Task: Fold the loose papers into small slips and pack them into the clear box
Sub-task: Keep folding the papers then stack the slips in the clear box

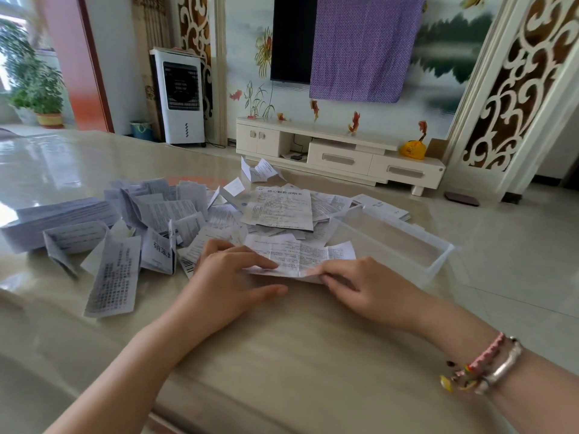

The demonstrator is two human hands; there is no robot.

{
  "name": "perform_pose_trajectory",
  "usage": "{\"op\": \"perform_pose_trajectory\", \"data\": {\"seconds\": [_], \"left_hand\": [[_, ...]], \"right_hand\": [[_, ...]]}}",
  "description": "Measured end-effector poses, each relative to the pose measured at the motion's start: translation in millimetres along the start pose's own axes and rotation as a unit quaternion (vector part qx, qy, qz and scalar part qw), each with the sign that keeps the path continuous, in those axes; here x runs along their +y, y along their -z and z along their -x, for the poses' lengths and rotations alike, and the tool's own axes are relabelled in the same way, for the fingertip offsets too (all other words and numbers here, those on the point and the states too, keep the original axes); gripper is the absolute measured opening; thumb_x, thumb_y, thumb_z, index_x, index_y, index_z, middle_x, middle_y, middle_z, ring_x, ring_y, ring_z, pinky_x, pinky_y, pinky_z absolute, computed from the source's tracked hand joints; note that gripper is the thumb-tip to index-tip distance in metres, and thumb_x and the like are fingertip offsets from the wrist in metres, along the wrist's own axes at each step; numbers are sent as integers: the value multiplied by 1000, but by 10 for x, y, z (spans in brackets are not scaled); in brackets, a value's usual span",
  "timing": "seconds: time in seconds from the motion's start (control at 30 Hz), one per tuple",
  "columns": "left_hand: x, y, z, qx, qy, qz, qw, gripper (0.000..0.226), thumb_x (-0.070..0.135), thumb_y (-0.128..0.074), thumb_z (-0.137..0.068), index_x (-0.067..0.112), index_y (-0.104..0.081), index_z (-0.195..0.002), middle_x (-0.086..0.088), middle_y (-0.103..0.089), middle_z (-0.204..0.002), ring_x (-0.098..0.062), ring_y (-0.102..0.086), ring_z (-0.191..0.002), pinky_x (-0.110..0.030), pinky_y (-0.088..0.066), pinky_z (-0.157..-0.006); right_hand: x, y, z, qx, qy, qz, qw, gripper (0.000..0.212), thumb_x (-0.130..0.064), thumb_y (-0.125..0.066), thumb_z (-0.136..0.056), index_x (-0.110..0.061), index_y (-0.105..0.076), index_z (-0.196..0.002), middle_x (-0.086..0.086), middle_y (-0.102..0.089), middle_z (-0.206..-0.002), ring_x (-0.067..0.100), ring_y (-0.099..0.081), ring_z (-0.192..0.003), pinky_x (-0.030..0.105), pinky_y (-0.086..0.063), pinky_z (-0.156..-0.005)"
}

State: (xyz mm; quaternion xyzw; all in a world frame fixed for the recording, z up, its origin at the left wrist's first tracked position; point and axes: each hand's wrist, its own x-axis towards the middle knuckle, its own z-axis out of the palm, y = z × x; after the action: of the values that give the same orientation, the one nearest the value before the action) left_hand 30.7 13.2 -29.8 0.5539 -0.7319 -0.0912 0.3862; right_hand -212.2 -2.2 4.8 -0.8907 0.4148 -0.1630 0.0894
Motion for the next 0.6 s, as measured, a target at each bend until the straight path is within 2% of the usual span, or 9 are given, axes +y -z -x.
{"op": "perform_pose_trajectory", "data": {"seconds": [0.03,0.1,0.17,0.23,0.33,0.37,0.43,0.5,0.6], "left_hand": [[3,14,-4,15,15,28,999,32,61,-76,-64,41,-74,-89,27,-66,-88,-11,-43,-102,-15,-35,-88],[15,44,-21,36,43,88,995,13,40,-81,-72,35,-76,-83,16,-71,-81,-9,-58,-93,-17,-44,-79],[68,80,-25,42,82,144,985,8,32,-79,-76,27,-76,-81,9,-73,-77,0,-63,-73,-20,-47,-68],[72,79,-35,37,105,161,981,12,31,-75,-79,19,-76,-81,4,-73,-77,-2,-63,-65,-20,-48,-65],[28,57,-54,10,123,150,981,16,30,-74,-81,18,-72,-92,5,-74,-83,-8,-68,-76,-32,-55,-80],[16,47,-62,4,127,148,981,17,28,-74,-81,22,-69,-96,9,-74,-85,-4,-68,-77,-30,-55,-81],[1,30,-69,-7,137,112,984,31,28,-73,-82,30,-58,-109,12,-72,-88,4,-65,-75,-16,-51,-74],[1,13,-65,-14,144,68,987,54,33,-72,-82,36,-43,-128,9,-68,-95,-4,-63,-86,-19,-46,-76],[0,-6,-66,-24,129,20,991,67,35,-67,-85,41,-29,-140,4,-63,-93,-19,-54,-101,-30,-40,-82]], "right_hand": [[18,36,-6,3,-10,-38,999,20,-24,-48,-100,-21,-67,-104,-14,-60,-73,-1,-54,-66,15,-39,-63],[40,102,-13,8,-23,-112,993,19,-22,-50,-99,-19,-67,-91,-9,-56,-68,0,-47,-62,18,-35,-62],[68,160,-35,13,-40,-173,984,19,-22,-52,-99,-17,-66,-86,0,-53,-69,9,-45,-64,25,-34,-63],[69,210,-70,20,-61,-192,979,20,-24,-53,-98,-16,-67,-86,5,-53,-69,12,-44,-63,27,-35,-63],[37,236,-138,45,-78,-54,994,23,-34,-50,-98,-23,-62,-81,1,-57,-65,9,-46,-58,30,-37,-60],[6,227,-164,56,-82,28,995,24,-35,-47,-98,-25,-57,-79,-3,-54,-64,9,-46,-59,30,-36,-58],[-95,187,-220,89,-71,143,983,23,-34,-42,-99,-25,-48,-79,-8,-43,-65,13,-42,-66,31,-30,-59],[-135,114,-282,103,-65,171,978,21,-29,-40,-100,-20,-47,-83,-10,-36,-67,16,-38,-75,31,-27,-65],[-98,-29,-387,79,-94,187,975,20,-29,-36,-100,-16,-50,-103,-3,-53,-88,21,-45,-95,33,-33,-77]]}}
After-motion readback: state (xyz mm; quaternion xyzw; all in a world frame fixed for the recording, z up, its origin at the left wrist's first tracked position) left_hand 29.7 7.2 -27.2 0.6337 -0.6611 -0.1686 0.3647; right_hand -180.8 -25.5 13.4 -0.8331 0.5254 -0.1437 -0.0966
